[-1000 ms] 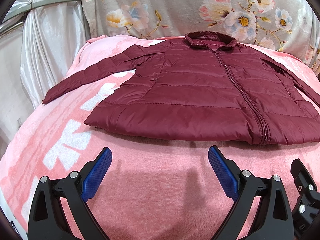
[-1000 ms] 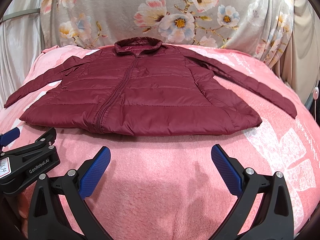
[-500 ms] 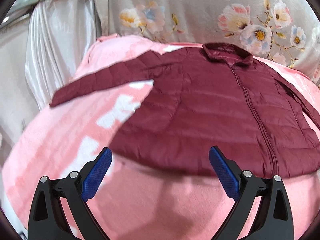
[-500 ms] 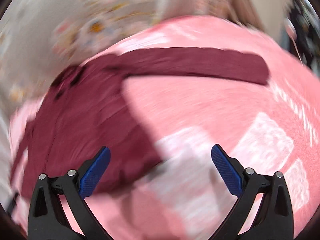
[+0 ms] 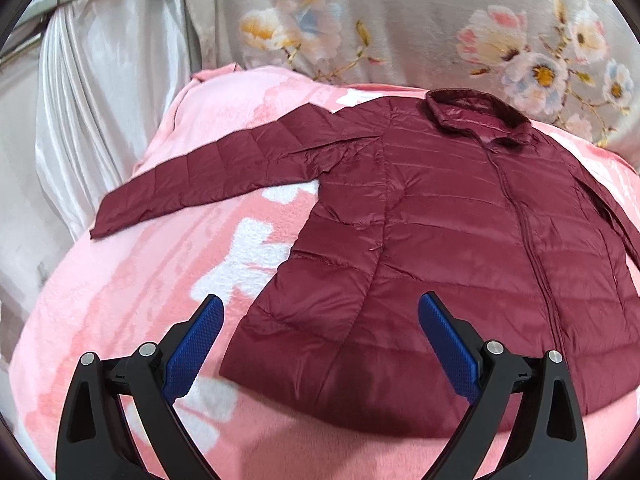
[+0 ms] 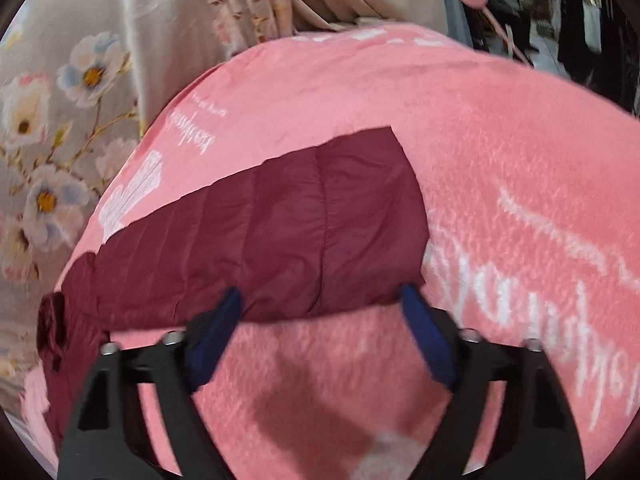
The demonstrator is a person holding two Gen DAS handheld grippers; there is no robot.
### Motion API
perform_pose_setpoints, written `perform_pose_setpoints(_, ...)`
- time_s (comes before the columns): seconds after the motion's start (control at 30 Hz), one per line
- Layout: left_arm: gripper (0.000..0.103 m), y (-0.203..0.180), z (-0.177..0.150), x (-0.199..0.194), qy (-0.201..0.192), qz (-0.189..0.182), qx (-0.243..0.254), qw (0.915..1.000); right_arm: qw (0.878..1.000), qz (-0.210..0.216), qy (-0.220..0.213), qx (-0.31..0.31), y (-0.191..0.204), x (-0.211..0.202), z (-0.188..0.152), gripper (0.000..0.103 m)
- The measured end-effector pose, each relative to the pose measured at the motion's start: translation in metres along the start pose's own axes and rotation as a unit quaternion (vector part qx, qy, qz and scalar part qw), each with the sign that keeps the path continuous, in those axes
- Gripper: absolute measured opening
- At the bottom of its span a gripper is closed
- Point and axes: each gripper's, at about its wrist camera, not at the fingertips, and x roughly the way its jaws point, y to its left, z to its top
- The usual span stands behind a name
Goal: Fold large clothes
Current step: 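Grasp the jacket sleeve with the right gripper and lift it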
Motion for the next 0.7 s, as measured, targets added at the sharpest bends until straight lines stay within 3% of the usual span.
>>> perform_pose_setpoints(0.1,0.096,0.004,0.003,0.01,0.005,0.012,-0.006,0.9999,1.0,-0.012,-0.018,-0.007,0.006,0.008,0.009,0.058)
perform_pose_setpoints(0.17,0.096,0.007,0.004,0.015,0.008,0.019,-0.007,0.9998,1.0,-0.004,-0.016,-0.014,0.014,0.013,0.013,0.034)
perform_pose_setpoints(0.2,0.096,0.009,0.005,0.018,0.009,0.021,-0.009,0.9997,1.0,0.012,-0.011,-0.011,0.021,0.015,0.015,0.017)
perform_pose_setpoints(0.3,0.096,0.013,0.007,0.022,0.009,0.026,-0.013,0.9995,0.998,0.038,-0.028,-0.031,0.053,0.006,0.018,0.008)
perform_pose_setpoints(0.37,0.096,0.017,0.008,0.025,0.008,0.03,-0.016,0.9994,0.992,0.088,-0.052,-0.072,0.101,-0.015,0.014,0.007)
perform_pose_setpoints(0.5,0.096,0.022,0.01,0.03,0.013,0.033,-0.025,0.9991,0.967,0.187,-0.062,-0.16,0.197,-0.05,-0.016,0.007)
perform_pose_setpoints(0.6,0.096,0.029,0.011,0.035,0.018,0.033,-0.032,0.9988,0.937,0.252,-0.047,-0.236,0.273,-0.067,-0.057,0.007)
perform_pose_setpoints(0.7,0.096,0.035,0.01,0.038,0.02,0.035,-0.038,0.9985,0.897,0.318,-0.003,-0.306,0.35,-0.073,-0.121,0.007)
